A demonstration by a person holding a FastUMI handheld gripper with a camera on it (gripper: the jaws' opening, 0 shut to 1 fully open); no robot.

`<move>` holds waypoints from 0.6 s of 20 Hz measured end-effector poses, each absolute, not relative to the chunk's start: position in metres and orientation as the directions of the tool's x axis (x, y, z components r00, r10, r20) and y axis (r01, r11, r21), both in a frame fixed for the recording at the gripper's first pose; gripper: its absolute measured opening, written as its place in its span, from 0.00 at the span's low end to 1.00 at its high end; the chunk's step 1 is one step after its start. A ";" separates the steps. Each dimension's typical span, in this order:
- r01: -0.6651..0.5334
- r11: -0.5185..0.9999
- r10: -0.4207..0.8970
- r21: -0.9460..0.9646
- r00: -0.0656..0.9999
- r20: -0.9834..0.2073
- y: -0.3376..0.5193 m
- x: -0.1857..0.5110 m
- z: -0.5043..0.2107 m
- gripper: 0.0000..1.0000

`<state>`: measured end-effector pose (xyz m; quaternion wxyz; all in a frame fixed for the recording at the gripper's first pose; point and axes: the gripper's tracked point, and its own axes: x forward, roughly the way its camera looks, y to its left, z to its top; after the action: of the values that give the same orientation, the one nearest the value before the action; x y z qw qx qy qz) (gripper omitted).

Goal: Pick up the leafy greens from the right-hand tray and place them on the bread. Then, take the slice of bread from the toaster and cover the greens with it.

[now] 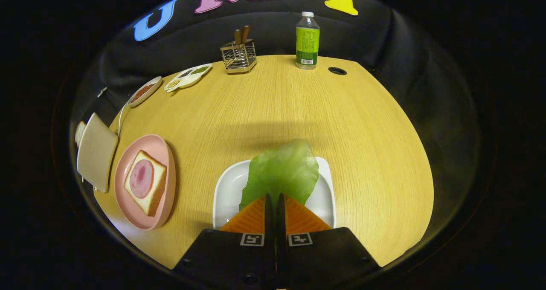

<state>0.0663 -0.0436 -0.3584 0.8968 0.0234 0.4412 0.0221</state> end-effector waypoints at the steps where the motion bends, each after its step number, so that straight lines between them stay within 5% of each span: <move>1: -0.012 0.997 0.068 0.076 0.601 -0.796 -0.043 0.066 -0.358 0.06; 12: 0.008 1.000 0.009 0.021 0.699 -0.715 -0.019 0.061 -0.269 0.05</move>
<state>0.0605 -0.0188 -0.2691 0.9217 0.0111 0.3879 0.0001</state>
